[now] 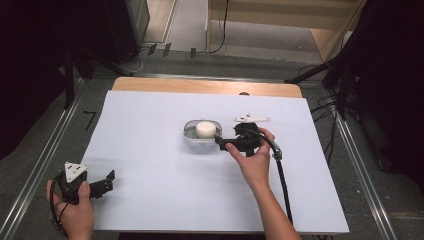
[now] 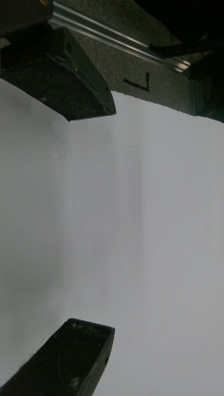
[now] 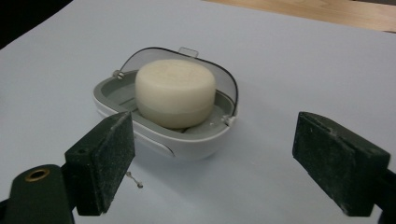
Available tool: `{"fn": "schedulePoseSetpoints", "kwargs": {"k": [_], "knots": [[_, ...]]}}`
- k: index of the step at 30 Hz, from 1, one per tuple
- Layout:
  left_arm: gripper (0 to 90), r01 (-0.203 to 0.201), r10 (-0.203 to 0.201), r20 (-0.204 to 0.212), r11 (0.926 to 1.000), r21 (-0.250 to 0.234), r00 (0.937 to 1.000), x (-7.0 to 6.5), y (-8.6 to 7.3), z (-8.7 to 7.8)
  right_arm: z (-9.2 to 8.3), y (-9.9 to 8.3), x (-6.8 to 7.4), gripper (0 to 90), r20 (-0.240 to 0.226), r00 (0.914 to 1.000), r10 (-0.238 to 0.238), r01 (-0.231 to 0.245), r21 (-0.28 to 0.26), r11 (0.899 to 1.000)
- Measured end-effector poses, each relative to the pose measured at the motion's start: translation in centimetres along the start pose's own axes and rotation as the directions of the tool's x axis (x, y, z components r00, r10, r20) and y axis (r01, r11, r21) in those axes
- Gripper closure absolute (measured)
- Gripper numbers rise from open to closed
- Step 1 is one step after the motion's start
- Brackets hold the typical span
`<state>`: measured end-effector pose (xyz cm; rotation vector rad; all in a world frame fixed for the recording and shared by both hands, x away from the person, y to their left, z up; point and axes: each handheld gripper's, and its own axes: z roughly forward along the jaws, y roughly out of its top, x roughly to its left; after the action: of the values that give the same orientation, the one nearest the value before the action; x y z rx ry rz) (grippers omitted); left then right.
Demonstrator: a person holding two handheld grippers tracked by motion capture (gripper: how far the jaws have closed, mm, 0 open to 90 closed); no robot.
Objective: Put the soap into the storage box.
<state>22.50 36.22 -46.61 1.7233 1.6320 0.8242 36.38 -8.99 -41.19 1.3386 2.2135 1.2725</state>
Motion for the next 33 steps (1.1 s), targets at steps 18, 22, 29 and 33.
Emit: {"fn": "schedulePoseSetpoints", "kwargs": {"k": [18,22,29,33], "knots": [[0.0,-0.013,0.013,0.001,0.9999,0.005,0.9999,-0.1,0.0,0.1,-3.0,-3.5,-3.7,12.9,0.056,0.9973,0.049,-0.048,-0.014,0.999],[0.0,-0.015,0.015,-0.002,0.9999,0.006,0.9999,-0.1,0.0,0.1,-3.7,-4.3,-4.3,12.9,0.068,0.996,0.057,-0.056,-0.014,0.998],[0.0,-0.018,0.018,-0.004,0.9998,0.008,0.9998,-0.2,0.0,0.2,-4.9,-5.8,-5.7,12.9,0.093,0.9925,0.08,-0.078,-0.022,0.997],[0.0,-0.023,0.023,-0.006,0.9996,0.016,0.9997,-0.3,0.1,0.2,-5.4,-6.7,-6.4,12.9,0.108,0.9902,0.088,-0.086,-0.022,0.996]]}}
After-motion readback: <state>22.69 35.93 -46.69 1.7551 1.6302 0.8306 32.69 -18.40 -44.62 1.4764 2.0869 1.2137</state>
